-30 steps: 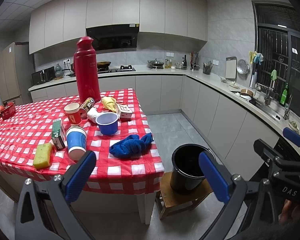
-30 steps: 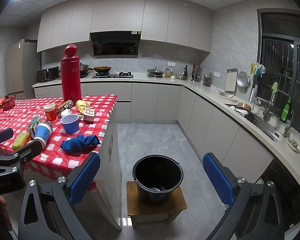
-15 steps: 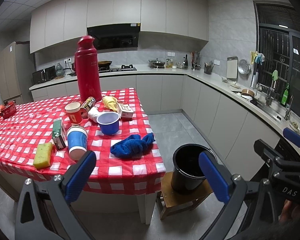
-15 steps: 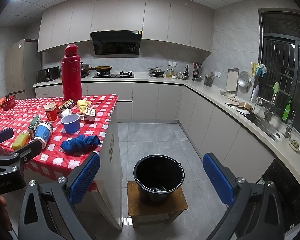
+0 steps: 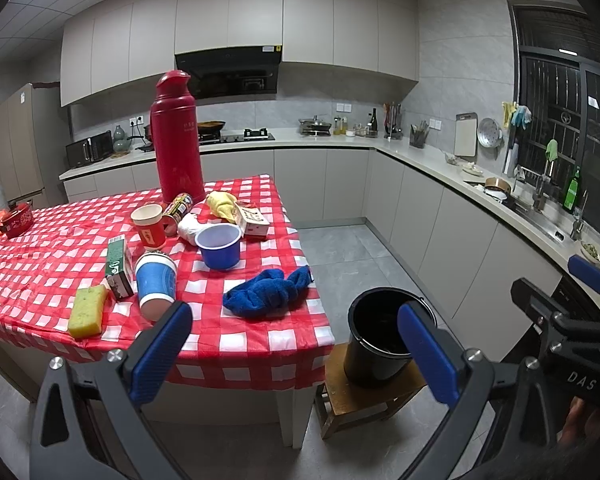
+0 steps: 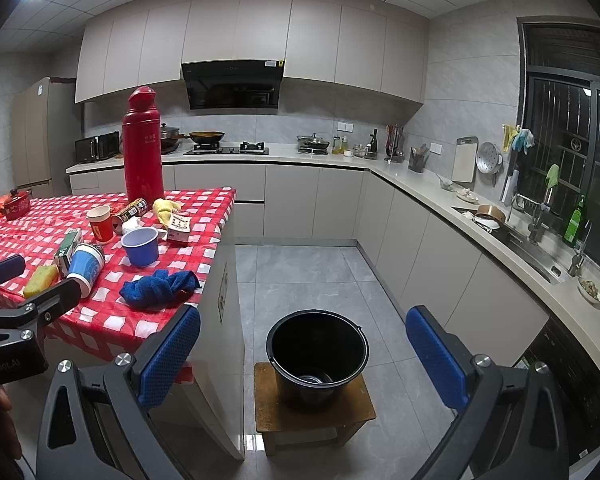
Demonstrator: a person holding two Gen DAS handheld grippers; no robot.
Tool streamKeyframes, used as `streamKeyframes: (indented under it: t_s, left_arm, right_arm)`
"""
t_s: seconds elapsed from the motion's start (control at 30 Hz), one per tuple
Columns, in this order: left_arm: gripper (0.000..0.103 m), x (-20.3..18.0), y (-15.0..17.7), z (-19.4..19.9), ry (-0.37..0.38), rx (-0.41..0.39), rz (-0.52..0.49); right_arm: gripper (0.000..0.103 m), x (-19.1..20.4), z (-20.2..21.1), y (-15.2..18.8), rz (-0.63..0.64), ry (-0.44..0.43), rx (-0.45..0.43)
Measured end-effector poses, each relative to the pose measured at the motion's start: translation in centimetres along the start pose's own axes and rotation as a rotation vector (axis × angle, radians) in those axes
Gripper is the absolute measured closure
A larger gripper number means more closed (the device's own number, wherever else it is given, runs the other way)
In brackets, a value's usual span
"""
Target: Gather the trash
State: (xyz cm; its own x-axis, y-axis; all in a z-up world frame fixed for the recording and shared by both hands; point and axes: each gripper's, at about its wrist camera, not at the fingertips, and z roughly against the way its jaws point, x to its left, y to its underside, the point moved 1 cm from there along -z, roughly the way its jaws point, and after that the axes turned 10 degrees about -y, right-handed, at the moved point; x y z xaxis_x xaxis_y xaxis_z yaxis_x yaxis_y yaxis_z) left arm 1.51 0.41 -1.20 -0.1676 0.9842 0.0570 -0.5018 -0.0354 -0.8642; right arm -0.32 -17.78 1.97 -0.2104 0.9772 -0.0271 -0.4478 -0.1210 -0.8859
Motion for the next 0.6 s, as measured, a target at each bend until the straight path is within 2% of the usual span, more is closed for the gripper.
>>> streamKeyframes:
  t_s: [0.37,0.6]
  left_arm:
    - [0.0,0.6,-0.1,-0.7,-0.009,0.012,0.007]
    - [0.0,1.3,-0.5,-1.7,-0.032,0.026,0.02]
  right_arm:
    - [0.0,0.1,-0.6,0.1,0.003,-0.002,0.005]
    - [0.0,0.8,-2.6,0.0,0.015,-0.053,0.016]
